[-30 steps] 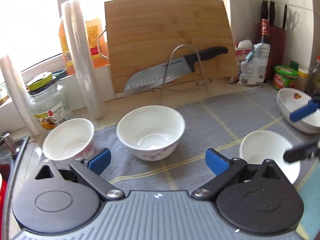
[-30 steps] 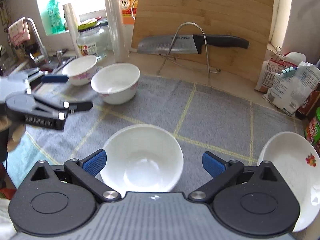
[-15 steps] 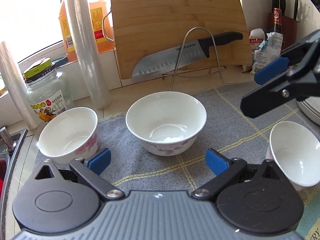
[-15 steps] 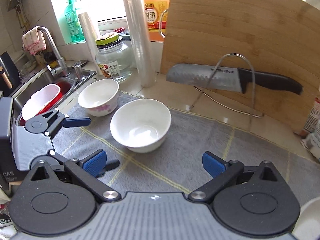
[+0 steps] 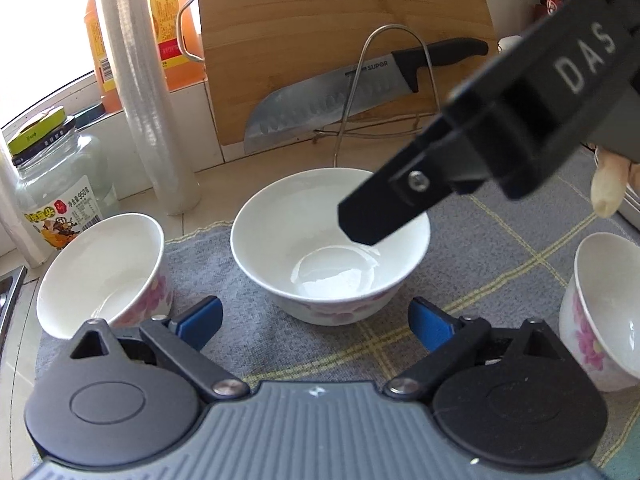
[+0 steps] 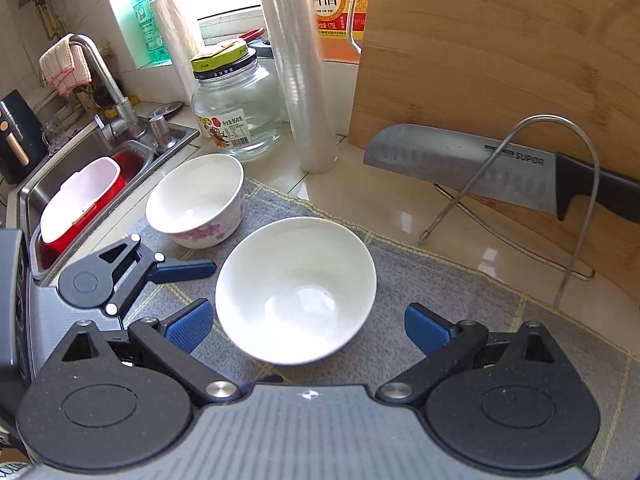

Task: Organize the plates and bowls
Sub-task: 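Move the right gripper to a white floral bowl and grasp its rim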

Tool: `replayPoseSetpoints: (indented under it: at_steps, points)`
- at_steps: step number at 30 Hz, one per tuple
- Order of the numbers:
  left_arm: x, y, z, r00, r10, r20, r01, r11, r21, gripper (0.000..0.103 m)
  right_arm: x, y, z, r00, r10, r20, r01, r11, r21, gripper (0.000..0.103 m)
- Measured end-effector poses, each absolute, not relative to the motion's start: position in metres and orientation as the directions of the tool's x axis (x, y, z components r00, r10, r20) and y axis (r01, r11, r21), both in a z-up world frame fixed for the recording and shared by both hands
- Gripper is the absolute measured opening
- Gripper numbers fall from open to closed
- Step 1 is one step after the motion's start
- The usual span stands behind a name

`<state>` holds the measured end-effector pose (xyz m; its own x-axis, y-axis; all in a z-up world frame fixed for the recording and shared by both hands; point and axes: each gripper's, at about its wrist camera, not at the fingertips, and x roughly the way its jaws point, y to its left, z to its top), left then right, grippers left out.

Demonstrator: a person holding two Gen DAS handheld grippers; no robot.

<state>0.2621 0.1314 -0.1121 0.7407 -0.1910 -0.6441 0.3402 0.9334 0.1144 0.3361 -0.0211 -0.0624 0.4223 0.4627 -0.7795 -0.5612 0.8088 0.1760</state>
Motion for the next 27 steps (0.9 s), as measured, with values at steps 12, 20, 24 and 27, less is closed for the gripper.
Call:
replayPoseSetpoints:
  at_steps: [12, 20, 24, 27]
  points:
    - [0.269, 0.131, -0.111, 0.730, -0.235, -0.641, 0.367, 0.927, 0.079, 0.086, 0.366, -0.009, -0.081, 0.385, 0.469, -0.795, -0.568, 0.799, 0.196, 0.092]
    - [0.270, 0.130, -0.110, 0.723, -0.249, -0.644, 0.379, 0.923, 0.069, 0.083, 0.378, -0.003, -0.088, 0.363, 0.481, -0.798, -0.572, 0.791, 0.217, 0.082]
    - [0.272, 0.131, -0.111, 0.721, -0.253, -0.646, 0.380, 0.923, 0.063, 0.083, 0.382, 0.000, -0.091, 0.344, 0.496, -0.797, -0.576, 0.782, 0.238, 0.079]
    - [0.273, 0.130, -0.110, 0.721, -0.251, -0.646, 0.386, 0.920, 0.073, 0.083, 0.382, 0.000, -0.091, 0.343, 0.504, -0.793, -0.575, 0.780, 0.248, 0.079]
